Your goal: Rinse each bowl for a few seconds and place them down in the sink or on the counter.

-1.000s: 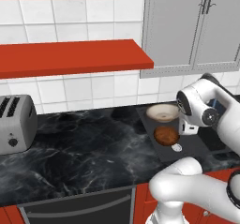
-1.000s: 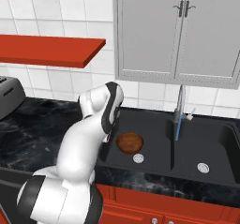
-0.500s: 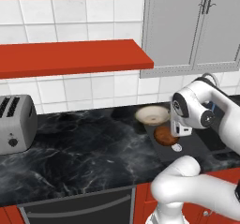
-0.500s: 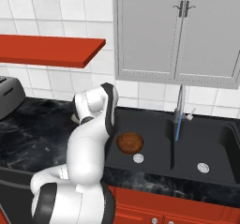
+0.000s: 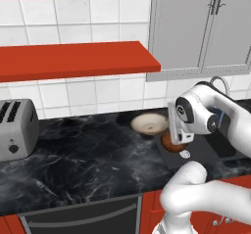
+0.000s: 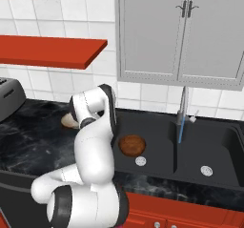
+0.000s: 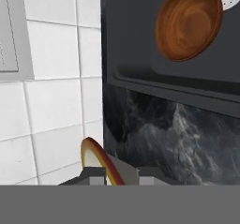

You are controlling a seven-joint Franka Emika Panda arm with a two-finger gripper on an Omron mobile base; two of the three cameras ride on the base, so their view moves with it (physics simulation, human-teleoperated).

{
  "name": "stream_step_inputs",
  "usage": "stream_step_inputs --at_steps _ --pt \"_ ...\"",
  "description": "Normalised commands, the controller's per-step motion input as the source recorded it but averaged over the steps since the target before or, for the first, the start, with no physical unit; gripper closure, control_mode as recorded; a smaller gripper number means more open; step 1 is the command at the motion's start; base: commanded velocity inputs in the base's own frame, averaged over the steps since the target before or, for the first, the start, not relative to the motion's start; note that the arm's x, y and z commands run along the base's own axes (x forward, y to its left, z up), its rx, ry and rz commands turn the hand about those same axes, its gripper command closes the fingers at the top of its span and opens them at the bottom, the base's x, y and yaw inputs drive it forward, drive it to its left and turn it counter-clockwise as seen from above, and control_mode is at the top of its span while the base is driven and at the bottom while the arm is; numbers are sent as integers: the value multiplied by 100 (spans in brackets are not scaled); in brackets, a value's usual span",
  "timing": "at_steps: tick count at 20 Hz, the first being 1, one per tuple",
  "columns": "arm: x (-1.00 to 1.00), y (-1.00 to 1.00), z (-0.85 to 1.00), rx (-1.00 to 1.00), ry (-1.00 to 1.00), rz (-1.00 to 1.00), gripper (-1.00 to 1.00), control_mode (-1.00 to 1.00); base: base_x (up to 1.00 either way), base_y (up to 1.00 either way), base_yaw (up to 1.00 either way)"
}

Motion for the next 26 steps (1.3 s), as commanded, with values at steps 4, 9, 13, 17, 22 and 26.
stream_step_inputs --at_steps 4,9,13,17,22,26 --pt "0 37 0 2 6 11 100 -100 0 0 0" --pt "0 40 0 2 6 10 100 -100 0 0 0" --pt "0 32 -7 4 4 9 100 -100 0 0 0" --pt "2 21 -18 0 0 7 100 -100 0 0 0" --pt "9 16 -31 0 -1 9 100 -100 0 0 0" --pt "0 1 -19 0 -8 10 100 -100 0 0 0"
